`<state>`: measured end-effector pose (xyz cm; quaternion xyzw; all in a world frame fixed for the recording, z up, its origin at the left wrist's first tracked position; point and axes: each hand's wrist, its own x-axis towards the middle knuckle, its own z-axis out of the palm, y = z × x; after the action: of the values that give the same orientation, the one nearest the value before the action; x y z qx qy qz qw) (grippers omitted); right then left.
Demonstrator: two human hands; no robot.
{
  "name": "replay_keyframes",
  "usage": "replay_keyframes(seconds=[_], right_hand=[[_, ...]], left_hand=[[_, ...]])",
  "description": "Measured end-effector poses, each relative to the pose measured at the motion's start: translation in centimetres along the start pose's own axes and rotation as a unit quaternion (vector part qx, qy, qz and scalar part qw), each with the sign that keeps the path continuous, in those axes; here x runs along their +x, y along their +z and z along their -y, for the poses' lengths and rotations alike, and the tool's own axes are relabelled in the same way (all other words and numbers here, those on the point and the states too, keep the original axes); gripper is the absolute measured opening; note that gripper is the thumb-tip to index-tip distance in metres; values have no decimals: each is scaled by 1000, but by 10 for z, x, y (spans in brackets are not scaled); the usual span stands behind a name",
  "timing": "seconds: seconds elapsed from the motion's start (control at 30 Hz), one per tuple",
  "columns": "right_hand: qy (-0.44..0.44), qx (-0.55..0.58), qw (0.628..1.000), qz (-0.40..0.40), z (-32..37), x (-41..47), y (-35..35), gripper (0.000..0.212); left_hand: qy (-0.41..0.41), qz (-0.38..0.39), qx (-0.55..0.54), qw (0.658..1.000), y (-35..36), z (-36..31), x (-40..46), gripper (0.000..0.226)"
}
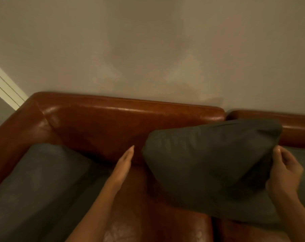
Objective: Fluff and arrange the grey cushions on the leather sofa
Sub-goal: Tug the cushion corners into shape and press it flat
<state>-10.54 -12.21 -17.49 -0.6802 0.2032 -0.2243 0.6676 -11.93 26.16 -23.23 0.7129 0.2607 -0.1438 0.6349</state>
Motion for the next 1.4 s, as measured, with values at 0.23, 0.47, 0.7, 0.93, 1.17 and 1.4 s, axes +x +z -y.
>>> replay_keyframes(seconds=[0.23, 0.47, 0.7, 0.93, 1.17, 1.4], right_hand=[[59, 22, 998, 20, 25, -2, 0, 45], [35, 70, 995, -56, 28, -20, 10, 33], [141, 97, 982, -81, 3, -37, 7, 41], [107, -151, 980, -76, -32, -53, 30, 46], [-154, -213, 923, 280, 19, -103, 149, 27], [-163, -325, 807, 466, -2, -126, 219, 47]], left_hand=[[-57, -70, -102, 991, 69, -36, 25, 52], [-49, -85, -201, 975, 57, -65, 0, 28], [164, -186, -26, 969, 8, -89, -24, 16], [79, -197, 54, 976, -6, -14, -26, 21], [77, -183, -9, 980, -20, -15, -26, 24], [83, -185, 185, 962, -26, -34, -2, 49]])
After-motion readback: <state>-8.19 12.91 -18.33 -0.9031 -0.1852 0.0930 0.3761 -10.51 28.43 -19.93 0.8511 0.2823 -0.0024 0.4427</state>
